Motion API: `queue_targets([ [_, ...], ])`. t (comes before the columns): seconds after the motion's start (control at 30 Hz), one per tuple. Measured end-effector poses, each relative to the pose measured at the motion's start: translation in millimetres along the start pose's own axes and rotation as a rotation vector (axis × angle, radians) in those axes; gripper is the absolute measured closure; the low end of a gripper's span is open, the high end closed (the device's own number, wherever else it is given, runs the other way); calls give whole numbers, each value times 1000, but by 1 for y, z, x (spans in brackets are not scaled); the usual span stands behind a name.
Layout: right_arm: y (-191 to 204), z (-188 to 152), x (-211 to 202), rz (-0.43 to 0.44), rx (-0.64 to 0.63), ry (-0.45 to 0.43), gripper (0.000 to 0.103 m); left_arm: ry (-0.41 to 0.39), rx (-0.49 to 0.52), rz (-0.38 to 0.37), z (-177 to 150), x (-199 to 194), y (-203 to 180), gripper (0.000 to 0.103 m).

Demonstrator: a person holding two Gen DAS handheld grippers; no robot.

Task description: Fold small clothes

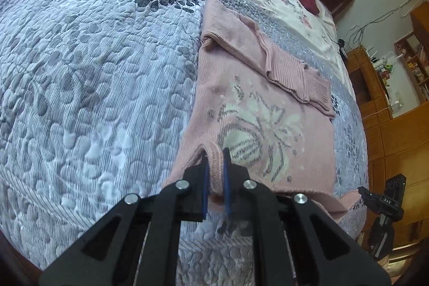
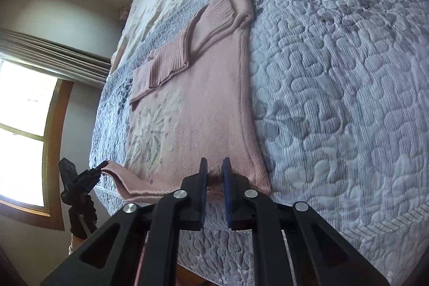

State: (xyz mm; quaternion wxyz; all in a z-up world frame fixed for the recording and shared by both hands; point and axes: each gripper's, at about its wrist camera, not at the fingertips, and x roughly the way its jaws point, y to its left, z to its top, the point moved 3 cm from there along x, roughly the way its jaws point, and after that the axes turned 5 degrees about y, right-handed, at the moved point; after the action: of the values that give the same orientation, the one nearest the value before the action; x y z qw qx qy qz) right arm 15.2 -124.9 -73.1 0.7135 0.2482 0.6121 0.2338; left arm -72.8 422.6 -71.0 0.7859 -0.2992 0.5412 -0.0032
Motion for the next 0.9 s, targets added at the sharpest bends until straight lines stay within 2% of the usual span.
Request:
queue_targets([
  [0.13,-7,23,12,-13,26,9,92,12,-2,32,16,21,2,95],
  [0.3,-16,49,26,-53,46,26,92,42,-40,36,31,46,8,95],
  [0.43,-24,58,34,-90,59,39,92,73,-55,29,36,58,13,90],
  [0.53,-23,57,32,-120,27,34,88,79,-107,-47,36,51,22,85],
  [0.57,-23,55,30,-132,12,31,85,70,-116,-58,36,46,25,72],
  [0.63,-20,51,24,-156,-19,22,80,20,-107,-19,34,31,29,55],
  [0.7,-15,48,19,-165,-40,13,76,-10,-90,-9,33,19,33,56],
  [0.83,-5,46,13,-165,-92,-2,53,-22,-18,10,33,10,30,53],
  [0.9,2,47,18,-196,-132,12,51,-5,39,44,32,14,24,53],
])
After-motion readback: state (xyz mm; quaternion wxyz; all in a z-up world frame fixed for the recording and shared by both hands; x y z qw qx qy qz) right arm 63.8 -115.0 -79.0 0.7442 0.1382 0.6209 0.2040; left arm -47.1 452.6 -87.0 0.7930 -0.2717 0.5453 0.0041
